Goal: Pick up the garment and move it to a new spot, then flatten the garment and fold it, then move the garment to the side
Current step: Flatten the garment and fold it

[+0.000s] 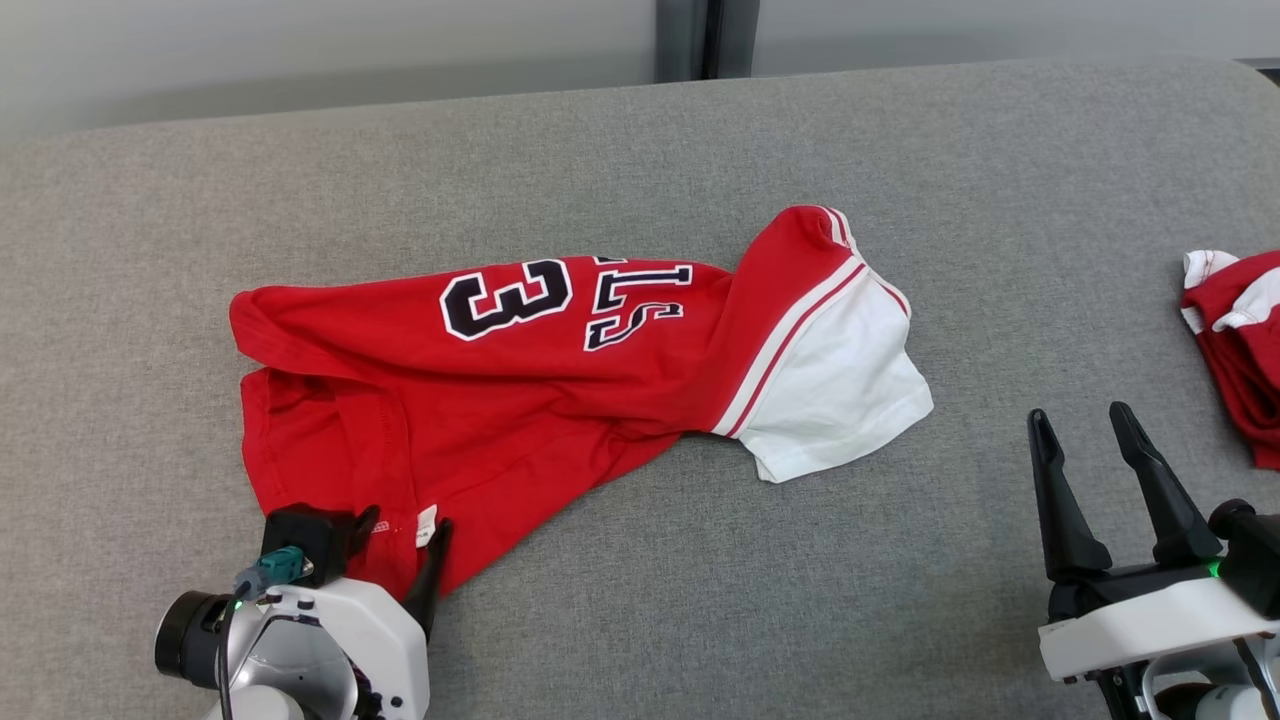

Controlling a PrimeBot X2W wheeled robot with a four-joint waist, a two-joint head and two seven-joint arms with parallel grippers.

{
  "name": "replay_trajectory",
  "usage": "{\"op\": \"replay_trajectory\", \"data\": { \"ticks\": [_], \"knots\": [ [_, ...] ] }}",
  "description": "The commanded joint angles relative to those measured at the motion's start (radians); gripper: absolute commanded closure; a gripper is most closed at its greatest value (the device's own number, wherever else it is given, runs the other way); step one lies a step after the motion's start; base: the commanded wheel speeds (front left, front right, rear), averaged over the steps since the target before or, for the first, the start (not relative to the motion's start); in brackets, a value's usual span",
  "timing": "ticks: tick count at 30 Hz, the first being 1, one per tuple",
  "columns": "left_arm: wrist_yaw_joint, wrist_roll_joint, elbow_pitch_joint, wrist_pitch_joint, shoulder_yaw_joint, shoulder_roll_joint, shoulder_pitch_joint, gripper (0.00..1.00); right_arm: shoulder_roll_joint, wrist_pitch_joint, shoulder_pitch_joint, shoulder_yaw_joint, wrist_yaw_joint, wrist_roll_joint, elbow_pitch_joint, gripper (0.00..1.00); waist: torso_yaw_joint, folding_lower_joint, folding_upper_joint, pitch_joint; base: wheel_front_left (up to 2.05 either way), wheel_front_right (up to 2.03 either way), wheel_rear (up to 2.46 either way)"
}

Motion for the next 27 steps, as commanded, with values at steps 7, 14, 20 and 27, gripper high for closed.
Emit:
{"op": "replay_trajectory", "data": {
  "ticks": [7, 14, 20, 27],
  "knots": [
    [-0.005, -0.014, 0.056, 0.002, 0.008, 0.007, -0.031, 0.12, -0.001, -0.012, -0.02, 0.0, 0.0, 0.004, 0.002, 0.0, -0.002, 0.0, 0.0, 0.016, 0.0, 0.0, 0.0],
    [0.011, -0.018, 0.06, -0.029, 0.024, 0.013, -0.038, 1.0, -0.002, -0.014, -0.021, -0.009, 0.0, 0.006, 0.008, 0.0, 0.004, 0.0, 0.0, 0.017, 0.0, 0.0, 0.0],
    [0.019, -0.018, 0.023, -0.064, 0.036, 0.016, -0.026, 1.0, -0.01, -0.012, -0.033, -0.022, 0.0, -0.002, 0.016, 0.0, 0.015, 0.0, 0.0, 0.021, 0.0, 0.0, 0.0],
    [0.022, -0.027, -0.027, -0.087, 0.043, 0.018, -0.008, 1.0, -0.021, -0.004, -0.042, -0.029, 0.0, 0.002, 0.033, 0.0, 0.035, 0.0, 0.0, 0.027, 0.0, 0.0, 0.0]
  ]
}}
